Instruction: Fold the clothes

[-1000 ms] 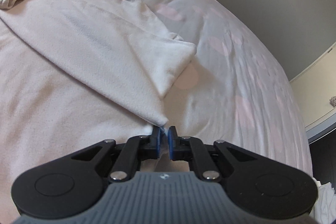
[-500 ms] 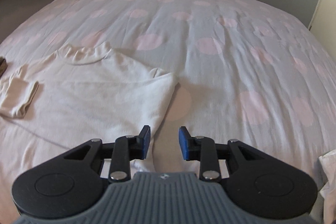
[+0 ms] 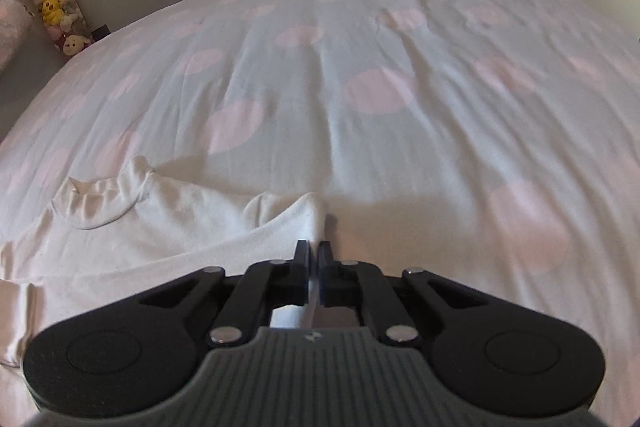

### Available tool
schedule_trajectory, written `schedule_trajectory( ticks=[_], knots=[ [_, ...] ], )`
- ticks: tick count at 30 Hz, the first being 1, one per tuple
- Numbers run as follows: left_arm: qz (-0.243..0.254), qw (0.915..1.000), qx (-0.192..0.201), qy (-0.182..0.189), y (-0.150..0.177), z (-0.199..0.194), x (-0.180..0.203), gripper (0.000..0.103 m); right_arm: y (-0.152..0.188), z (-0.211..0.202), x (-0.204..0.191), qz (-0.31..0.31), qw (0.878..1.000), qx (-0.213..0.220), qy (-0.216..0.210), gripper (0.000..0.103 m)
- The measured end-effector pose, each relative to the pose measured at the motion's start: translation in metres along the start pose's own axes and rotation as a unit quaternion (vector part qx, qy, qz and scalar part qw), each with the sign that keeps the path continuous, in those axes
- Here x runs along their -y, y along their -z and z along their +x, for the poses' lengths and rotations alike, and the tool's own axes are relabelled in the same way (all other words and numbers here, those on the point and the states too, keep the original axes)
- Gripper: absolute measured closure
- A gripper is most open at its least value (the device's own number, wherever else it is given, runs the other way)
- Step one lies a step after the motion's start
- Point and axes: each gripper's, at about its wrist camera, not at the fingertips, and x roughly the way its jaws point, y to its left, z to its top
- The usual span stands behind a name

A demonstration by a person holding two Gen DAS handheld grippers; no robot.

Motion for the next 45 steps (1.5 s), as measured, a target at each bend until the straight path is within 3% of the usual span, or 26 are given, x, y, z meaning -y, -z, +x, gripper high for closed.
schedule_trajectory(
  ticks=[2, 8, 10, 12, 15, 18, 26, 28, 29, 30, 33, 35, 39, 45],
  knots=[
    [0.002, 1.0, 0.001, -0.001, 0.0, 0.001, 0.001, 0.029, -0.006, 0.006, 0.007, 0.004, 1.0, 0.008, 0.009, 0.099],
    [0.005, 1.0, 0.002, -0.003, -0.001, 0.002, 0.0, 0.029, 0.005, 0.027, 0.006, 0.0, 1.0, -0.022, 0.008, 0.098],
    [0.003, 1.0, 0.003, -0.002, -0.001, 0.002, 0.0, 0.029, 0.003, 0.023, 0.013, 0.016, 0.999, -0.03, -0.01, 0.095],
    [0.004, 1.0, 0.003, -0.002, -0.001, 0.003, 0.0, 0.029, 0.002, 0.011, 0.016, 0.018, 0.999, -0.025, -0.014, 0.083],
    [0.006, 1.0, 0.003, -0.003, -0.002, 0.003, 0.001, 0.029, 0.01, -0.019, 0.019, 0.02, 0.999, -0.01, -0.024, 0.08],
    [0.007, 1.0, 0.004, -0.002, -0.001, 0.002, 0.001, 0.029, 0.041, -0.056, 0.019, 0.045, 0.998, 0.01, -0.05, 0.065],
    [0.01, 0.9998, 0.006, -0.014, 0.003, -0.008, 0.009, 0.029, 0.147, -0.141, -0.015, 0.044, 0.995, 0.046, -0.078, 0.064],
    [0.013, 0.9997, 0.012, -0.018, 0.005, -0.015, 0.013, 0.029, 0.164, -0.153, -0.021, 0.036, 0.995, 0.051, -0.081, 0.061],
    [0.015, 0.9995, 0.017, -0.019, 0.007, -0.019, 0.016, 0.029, 0.172, -0.158, -0.025, 0.03, 0.995, 0.054, -0.082, 0.054],
    [0.018, 0.9993, 0.023, -0.022, 0.009, -0.024, 0.019, 0.029, 0.177, -0.161, -0.027, 0.031, 0.995, 0.055, -0.083, 0.049],
    [0.018, 0.9985, 0.037, -0.035, 0.016, -0.039, 0.025, 0.029, 0.186, -0.165, -0.034, 0.034, 0.993, 0.052, -0.099, 0.049],
    [0.01, 0.9977, 0.044, -0.051, 0.022, -0.048, 0.023, 0.029, 0.191, -0.166, -0.042, 0.011, 0.995, 0.055, -0.085, 0.048],
    [-0.009, 0.9951, 0.064, -0.075, 0.028, -0.064, 0.018, 0.029, 0.196, -0.17, -0.054, -0.028, 0.995, 0.074, -0.058, 0.024],
    [-0.017, 0.9912, 0.092, -0.094, 0.033, -0.082, 0.016, 0.029, 0.203, -0.166, -0.061, -0.061, 0.996, 0.053, -0.037, 0.018]
  ],
)
